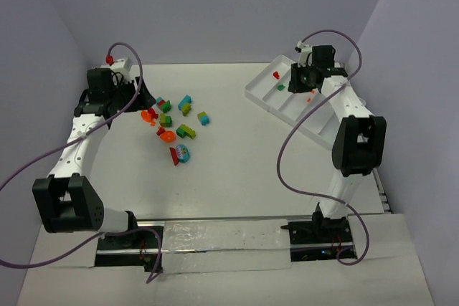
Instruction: Sort the legos into containers by color
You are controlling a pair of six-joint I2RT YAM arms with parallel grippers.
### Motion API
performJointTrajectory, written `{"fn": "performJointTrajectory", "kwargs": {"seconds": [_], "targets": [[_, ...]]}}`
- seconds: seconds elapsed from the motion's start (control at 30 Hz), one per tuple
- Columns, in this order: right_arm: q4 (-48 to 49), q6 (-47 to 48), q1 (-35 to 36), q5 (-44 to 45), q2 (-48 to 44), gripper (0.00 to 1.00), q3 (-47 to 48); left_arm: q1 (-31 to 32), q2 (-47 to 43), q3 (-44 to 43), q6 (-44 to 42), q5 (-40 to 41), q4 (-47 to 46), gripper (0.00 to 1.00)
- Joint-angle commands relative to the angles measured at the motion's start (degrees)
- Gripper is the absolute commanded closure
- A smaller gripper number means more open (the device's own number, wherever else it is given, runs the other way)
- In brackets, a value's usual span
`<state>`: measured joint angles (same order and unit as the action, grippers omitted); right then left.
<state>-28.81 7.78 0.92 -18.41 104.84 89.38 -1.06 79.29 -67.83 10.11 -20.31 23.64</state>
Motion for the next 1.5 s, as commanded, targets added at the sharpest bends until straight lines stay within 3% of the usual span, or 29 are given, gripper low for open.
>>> {"fn": "performJointTrajectory", "kwargs": {"seconds": [0.0,0.23,0.5,0.77,1.07,1.17,1.47], "targets": [[-2.4,1.9,-0.5,7.5,6.5,0.79,8.1,0.1,0.7,1.6,-5.6,8.7,1.1,0.27],[-6.1,0.7,-3.1,13.3,16.2,0.79,18.2,0.1,1.9,3.3,-6.3,10.3,0.5,0.27],[-8.2,0.6,-3.7,15.6,22.7,0.68,24.6,-0.4,5.7,3.7,-6.4,11.9,-0.3,0.27],[-9.2,0.5,-4.1,15.8,26.1,0.41,28.1,-1.1,7.8,4.4,-6.8,11.6,-0.5,0.27],[-10.0,-2.1,-3.7,10.7,20.9,0.31,26.4,-1.2,9.6,7.1,-7.9,12.5,-3.2,0.30],[-9.7,-2.9,-2.7,8.7,15.9,0.22,23.6,-1.2,12.3,6.9,-7.8,12.6,-4.2,0.35],[-10.2,-5.2,-0.8,4.8,8.9,0.15,20.4,-0.3,18.5,5.9,-8.5,14.4,-8.5,0.47]]}}
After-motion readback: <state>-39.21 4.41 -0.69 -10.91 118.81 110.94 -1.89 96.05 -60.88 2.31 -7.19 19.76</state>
